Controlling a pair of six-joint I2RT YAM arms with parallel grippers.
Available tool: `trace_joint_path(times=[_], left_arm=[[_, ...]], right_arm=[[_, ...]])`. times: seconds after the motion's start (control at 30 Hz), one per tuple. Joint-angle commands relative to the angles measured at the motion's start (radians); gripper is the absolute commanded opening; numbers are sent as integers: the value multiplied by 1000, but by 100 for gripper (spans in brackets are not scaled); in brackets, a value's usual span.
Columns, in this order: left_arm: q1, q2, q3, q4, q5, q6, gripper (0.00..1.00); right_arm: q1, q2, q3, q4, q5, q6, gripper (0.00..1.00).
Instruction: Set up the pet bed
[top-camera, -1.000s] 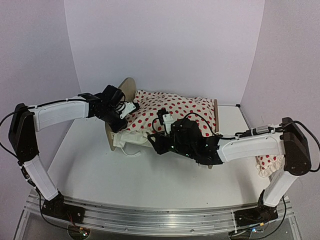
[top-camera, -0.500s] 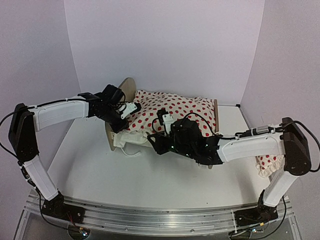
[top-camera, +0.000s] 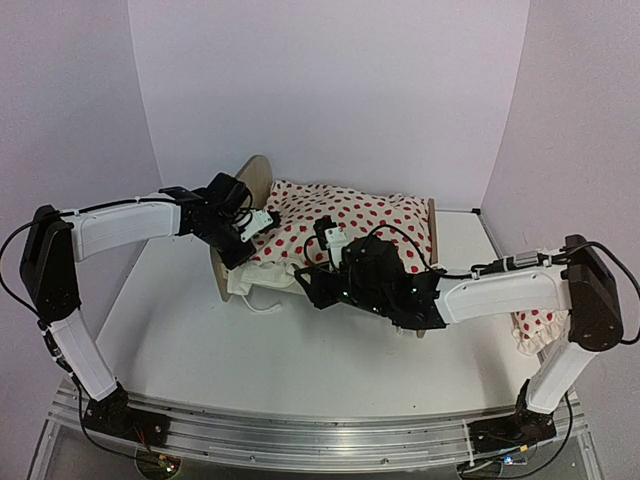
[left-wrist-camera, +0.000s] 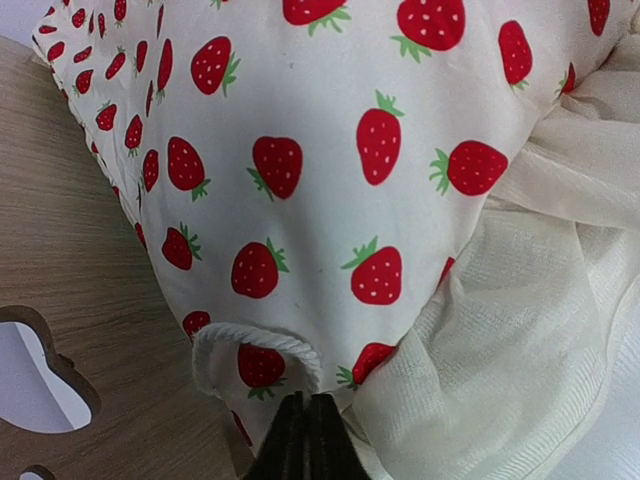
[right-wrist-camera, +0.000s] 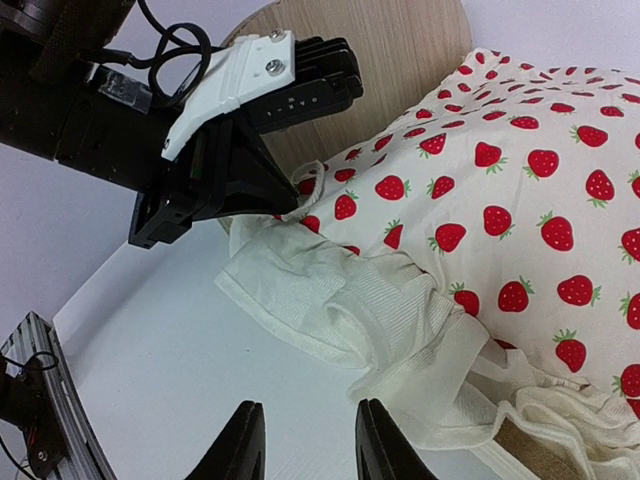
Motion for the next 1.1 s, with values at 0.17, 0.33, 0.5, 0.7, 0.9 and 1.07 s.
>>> trace_joint_path(times=[0.17, 0.33, 0.5, 0.7, 0.9, 1.07], left_arm=[[10, -14, 46, 30, -119, 35, 0], [26, -29, 40, 60, -149, 70, 0], [32, -30, 34, 88, -175, 100, 0], [56, -35, 14, 221, -293, 250, 0], [57, -45, 49, 229, -337, 249, 0], [57, -41, -27, 182, -361, 177, 0]], right_arm=[[0, -59, -12, 15, -4, -11, 31], [0, -62, -15, 17, -1, -11, 31], [0, -67, -21, 16, -1, -11, 31], [0, -76, -28, 16, 0, -8, 31], [0, -74, -26, 18, 0, -7, 31], [0, -73, -21, 20, -8, -12, 31]])
